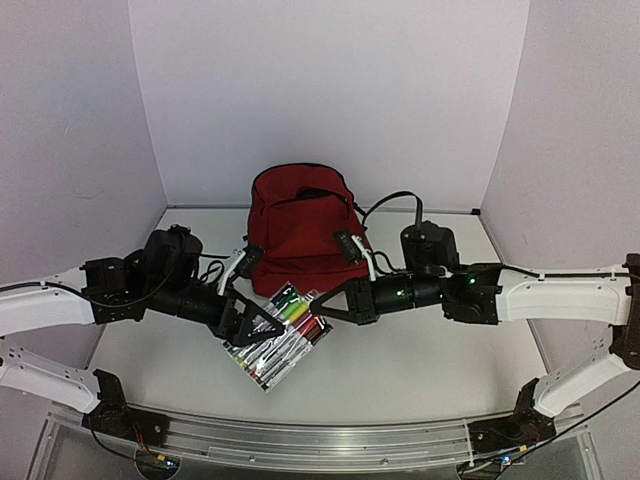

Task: Pack the student bag
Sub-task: Pick up the stationery from the center of the board.

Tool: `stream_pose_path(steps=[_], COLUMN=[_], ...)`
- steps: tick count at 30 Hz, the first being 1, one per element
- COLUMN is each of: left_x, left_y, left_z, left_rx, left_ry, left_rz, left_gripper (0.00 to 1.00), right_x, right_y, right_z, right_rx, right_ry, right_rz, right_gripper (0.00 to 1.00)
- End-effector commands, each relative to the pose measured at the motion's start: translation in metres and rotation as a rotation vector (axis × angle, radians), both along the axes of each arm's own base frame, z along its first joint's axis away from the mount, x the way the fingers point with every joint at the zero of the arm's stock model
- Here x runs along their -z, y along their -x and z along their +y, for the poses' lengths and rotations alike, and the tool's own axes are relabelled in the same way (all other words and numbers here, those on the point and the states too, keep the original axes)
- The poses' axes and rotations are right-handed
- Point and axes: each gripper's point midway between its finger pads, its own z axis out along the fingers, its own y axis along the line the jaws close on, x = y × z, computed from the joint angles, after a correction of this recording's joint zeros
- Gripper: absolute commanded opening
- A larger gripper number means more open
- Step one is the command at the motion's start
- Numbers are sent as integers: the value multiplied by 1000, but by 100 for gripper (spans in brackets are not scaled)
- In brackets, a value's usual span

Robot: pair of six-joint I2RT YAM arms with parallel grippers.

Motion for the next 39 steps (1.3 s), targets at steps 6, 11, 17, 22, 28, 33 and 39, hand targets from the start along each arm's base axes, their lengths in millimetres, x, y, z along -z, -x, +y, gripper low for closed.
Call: stream_pose_path(steps=[6, 11, 17, 22, 28, 33, 39], left_x=[-40, -37, -32, -23, -15, 6, 15], left_y=[16, 15, 18, 19, 4, -41, -90], left_z=[-21, -26, -30, -30, -22, 14, 70], left_rx=[138, 144, 169, 165, 63, -203, -465], left_ry=[131, 132, 143, 134, 112, -5, -27], left_rz=[35, 68, 119, 149, 129, 116, 172], left_gripper=[89, 70, 37, 12, 0, 0, 0], right_x=[-55, -52, -54, -54, -61, -52, -35], right_y=[15, 19, 19, 7, -24, -90, -166], right_z=[-3, -3, -5, -7, -13, -32, -45], right_rx=[-92, -124, -123, -51, 134, 486, 867], right_ry=[-107, -83, -75, -61, -42, 64, 226], right_rz=[-93, -97, -118, -143, -178, -176, -151], right_gripper=[0, 0, 0, 0, 20, 79, 90])
